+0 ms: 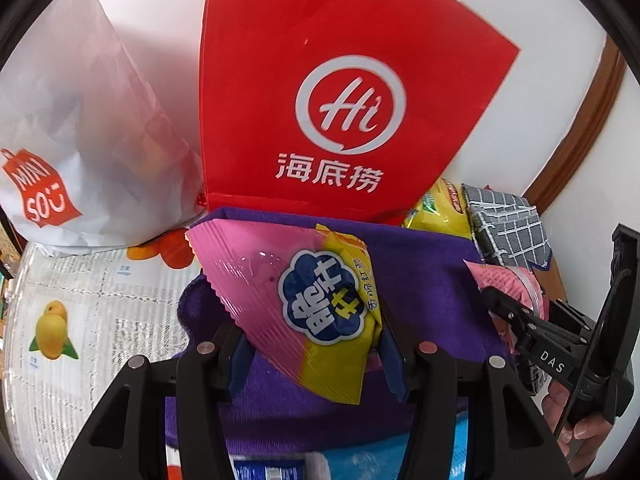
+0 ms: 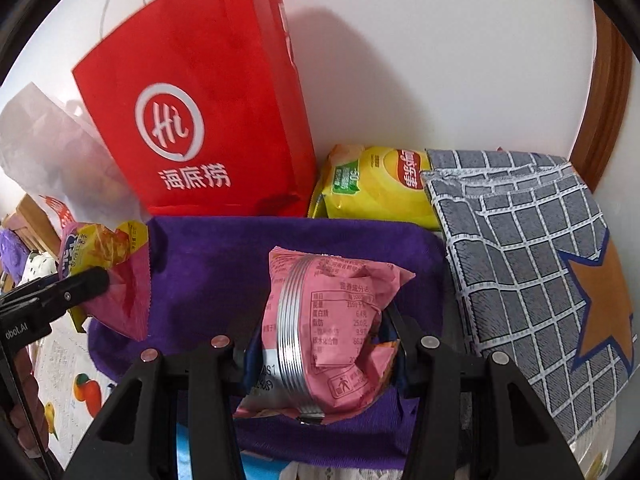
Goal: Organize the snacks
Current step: 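Carry the pink pack and the chip bag over the purple towel with both grippers, then open both grippers to drop the pink pack and chip bag onto the towel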
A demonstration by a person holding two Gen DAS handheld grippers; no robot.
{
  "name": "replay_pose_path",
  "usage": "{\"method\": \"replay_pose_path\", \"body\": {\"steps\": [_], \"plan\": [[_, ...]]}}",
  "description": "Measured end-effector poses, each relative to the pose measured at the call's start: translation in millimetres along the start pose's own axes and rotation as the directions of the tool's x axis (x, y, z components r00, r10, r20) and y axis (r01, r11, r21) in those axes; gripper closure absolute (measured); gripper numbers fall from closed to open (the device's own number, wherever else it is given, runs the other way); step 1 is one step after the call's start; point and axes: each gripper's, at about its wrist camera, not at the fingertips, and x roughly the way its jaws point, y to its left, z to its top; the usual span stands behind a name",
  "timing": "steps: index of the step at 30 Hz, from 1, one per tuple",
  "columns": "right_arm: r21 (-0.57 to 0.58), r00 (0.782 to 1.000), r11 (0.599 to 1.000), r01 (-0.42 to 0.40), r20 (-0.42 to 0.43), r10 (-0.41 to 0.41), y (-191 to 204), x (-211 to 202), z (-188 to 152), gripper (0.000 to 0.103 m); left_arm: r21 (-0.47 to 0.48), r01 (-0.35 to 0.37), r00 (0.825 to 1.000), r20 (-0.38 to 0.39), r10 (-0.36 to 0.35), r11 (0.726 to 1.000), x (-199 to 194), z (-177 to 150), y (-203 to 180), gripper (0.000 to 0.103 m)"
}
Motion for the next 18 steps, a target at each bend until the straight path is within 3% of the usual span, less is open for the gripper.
{"method": "replay_pose_path", "body": {"steps": [18], "plan": [[-0.012,0.992,1.000,0.024,-0.121,-0.025,-14,54,-10,0.054,0.004,-0.013,0.993,-0.114,0.014,1.000,59,-4,4,0.051]]}}
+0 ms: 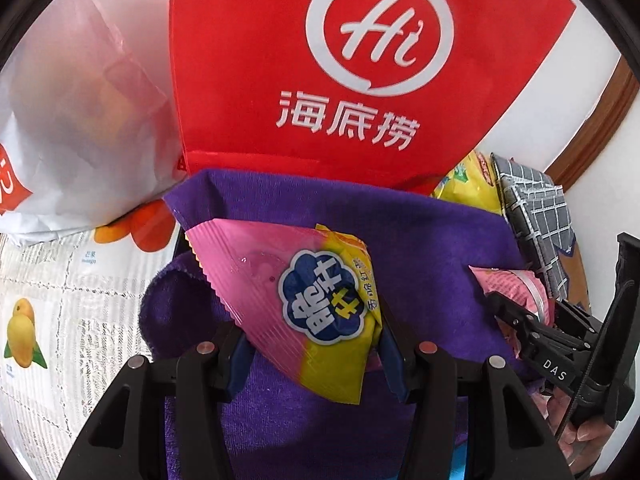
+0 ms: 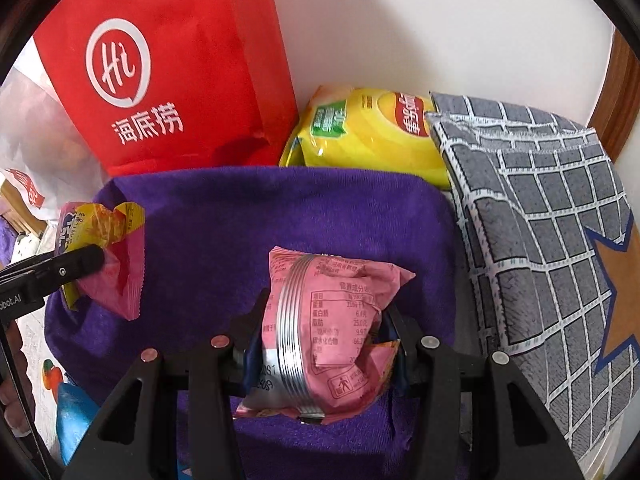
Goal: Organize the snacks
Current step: 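Open both grippers to drop the pink pack and chip bag onto the towel, then grasp the pink peach candy on the bed cover with the right gripper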
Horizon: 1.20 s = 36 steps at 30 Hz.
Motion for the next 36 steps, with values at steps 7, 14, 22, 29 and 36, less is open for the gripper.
{"method": "replay_pose_path", "body": {"steps": [7,14,22,29,36], "plan": [[-0.015,1.000,1.000,0.018,0.002,-0.018,1,-5,2,0.046,0.028,0.001,1.000,-0.021,0.000,1.000,6,-4,-11,0.051],[-0.025,0.998,0.999,0.039,0.049,-0.038,5,-45,-5,0.033,0.027,-0.004,1.000,0.023,0.003,1.000,-15,-8,-20,0.030],[-0.011,0.987,0.992,0.123,0.108,-0.121,12,-105,-27,0.020,0.057,-0.068,0.994,0.092,0.062,0.996,-76,-32,-28,0.027],[0.024,0.964,0.973,0.228,0.137,-0.229,11,-153,-54,0.016,0.064,-0.105,0.983,0.156,0.094,0.992,-129,-69,-34,0.027],[0.054,0.968,0.981,0.184,0.161,-0.191,-4,-195,-101,0.016,0.084,-0.116,0.973,0.209,0.097,0.990,-171,-119,-41,0.027]]}}
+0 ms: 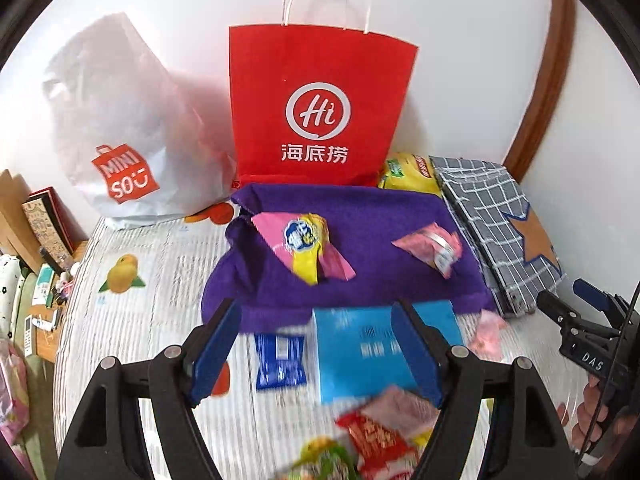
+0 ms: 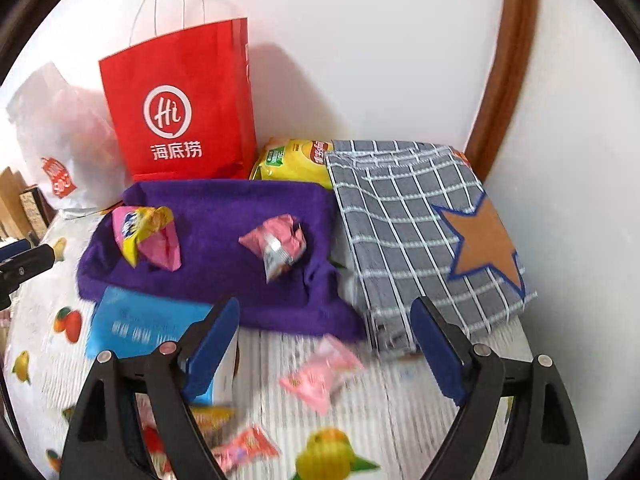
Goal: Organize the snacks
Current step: 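Grasp the pink peach candy on the bed cover with the right gripper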
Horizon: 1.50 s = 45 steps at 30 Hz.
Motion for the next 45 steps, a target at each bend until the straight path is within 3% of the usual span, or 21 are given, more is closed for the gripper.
{"method": "replay_pose_path", "body": {"steps": [7,10,14,29,33,37,41,45], "plan": [[0.035,1.000,0.999,0.009,-0.012,-0.009,-26,-16,-47,0.016,0.010,-0.013,1.000,-0.019,0.013,1.000,-14,-45,-2,0.027],[0.069,0.999,0.997,-0.036,-0.032,0.038,-38,-11,-67,0.017,0.005,-0.014,0.998,-0.053,0.014,1.000,-11,-59,1,0.027],[0.106,0.997,0.993,-0.051,-0.060,0.057,-43,6,-81,0.031,-0.016,-0.012,0.998,-0.057,0.011,1.000,-7,-69,11,0.027],[0.177,0.983,0.982,-0.072,-0.154,0.100,-17,104,-59,0.037,-0.088,0.000,0.998,-0.057,-0.005,0.996,18,-56,55,0.027],[0.174,0.978,0.983,-0.062,-0.184,0.095,-14,121,-63,0.037,-0.098,0.007,0.998,-0.055,-0.012,0.995,21,-54,64,0.027],[0.130,0.985,0.991,-0.045,-0.161,0.066,-5,125,-64,0.037,-0.123,0.008,0.998,-0.063,-0.016,0.992,24,-56,73,0.027],[0.090,0.989,0.996,-0.027,-0.142,0.040,-3,123,-66,0.058,-0.138,-0.002,0.997,-0.079,-0.009,0.990,24,-61,77,0.027],[0.084,0.988,0.994,-0.073,-0.127,0.083,-6,107,-75,0.060,-0.145,0.002,0.996,-0.083,-0.014,0.989,19,-71,77,0.027]]}}
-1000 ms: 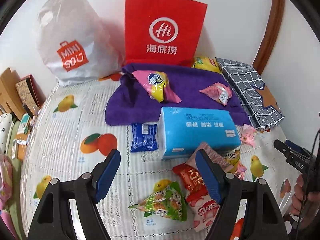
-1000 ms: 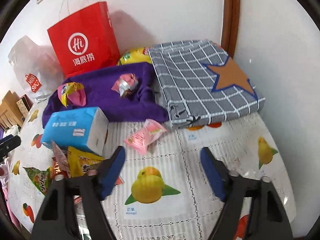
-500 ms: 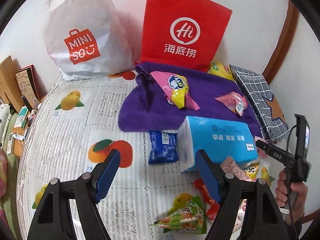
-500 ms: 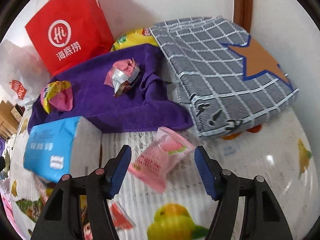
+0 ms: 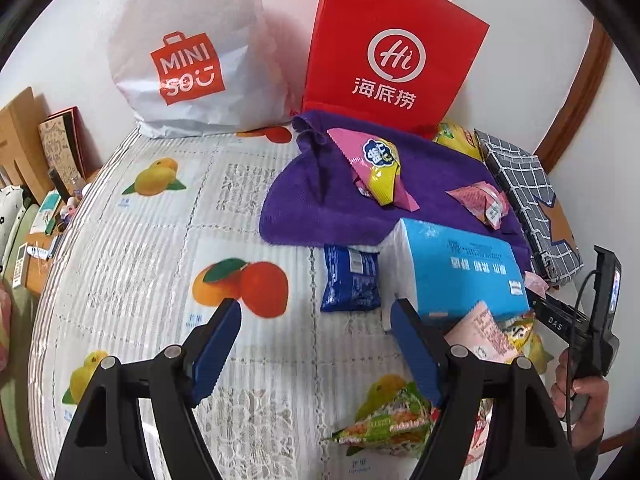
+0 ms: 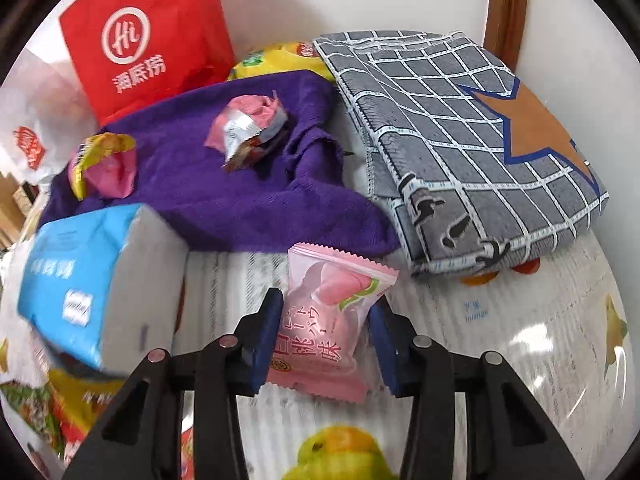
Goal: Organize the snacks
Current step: 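Grasp the pink peach candy on the bed cover with the right gripper, then grasp the green snack bag with the left gripper while the right gripper lifts the candy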
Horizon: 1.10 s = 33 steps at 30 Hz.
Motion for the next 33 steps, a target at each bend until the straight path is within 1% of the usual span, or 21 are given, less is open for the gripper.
{"method": "replay_pose_path", "body": {"steps": [2,4,5,7,11,17,22,26,28,31,32,33], "plan": [[-0.018,1.000,1.000,-0.003,0.009,0.003,2,-10,-8,0.060,0.000,0.024,1.000,-0.005,-0.024,1.000,-2,-4,-2,0.027],[-0.028,1.000,1.000,-0.013,0.011,0.013,2,-17,-15,0.060,0.007,0.073,0.997,-0.015,-0.073,0.997,-4,-10,-7,0.027],[-0.031,1.000,0.999,-0.019,0.012,0.019,2,-21,-19,0.060,0.012,0.086,0.996,-0.018,-0.086,0.996,-5,-12,-9,0.027],[-0.032,1.000,0.999,-0.022,0.014,0.023,2,-28,-27,0.060,0.038,0.112,0.993,-0.030,-0.111,0.993,-7,-19,-18,0.027],[-0.033,0.999,0.999,-0.026,0.018,0.026,0,-41,-42,0.060,0.102,0.119,0.992,-0.063,-0.113,0.988,-6,-36,-35,0.027],[-0.033,0.999,0.999,-0.031,0.011,0.032,-2,-48,-59,0.060,0.121,0.140,0.986,-0.109,-0.127,0.983,3,-59,-45,0.027],[-0.038,0.999,0.999,-0.036,0.003,0.037,-2,-53,-73,0.060,0.139,0.123,0.984,-0.149,-0.102,0.983,17,-73,-52,0.027],[-0.050,1.000,0.998,-0.030,0.005,0.030,-1,-56,-78,0.060,0.165,0.075,0.987,-0.150,-0.050,0.983,24,-78,-54,0.028],[-0.050,1.000,0.998,-0.029,0.006,0.029,-2,-57,-79,0.060,0.148,0.084,0.987,-0.148,-0.062,0.985,27,-78,-51,0.028],[-0.051,1.000,0.998,-0.028,0.006,0.029,-2,-57,-78,0.060,0.131,0.107,0.986,-0.143,-0.088,0.986,28,-76,-46,0.035],[-0.053,1.000,0.998,-0.029,0.006,0.029,-1,-57,-78,0.060,0.134,0.113,0.986,-0.136,-0.094,0.984,27,-76,-45,0.040],[-0.054,1.000,0.998,-0.029,0.005,0.030,-1,-56,-77,0.060,0.138,0.116,0.987,-0.130,-0.099,0.984,27,-76,-45,0.042]]}}
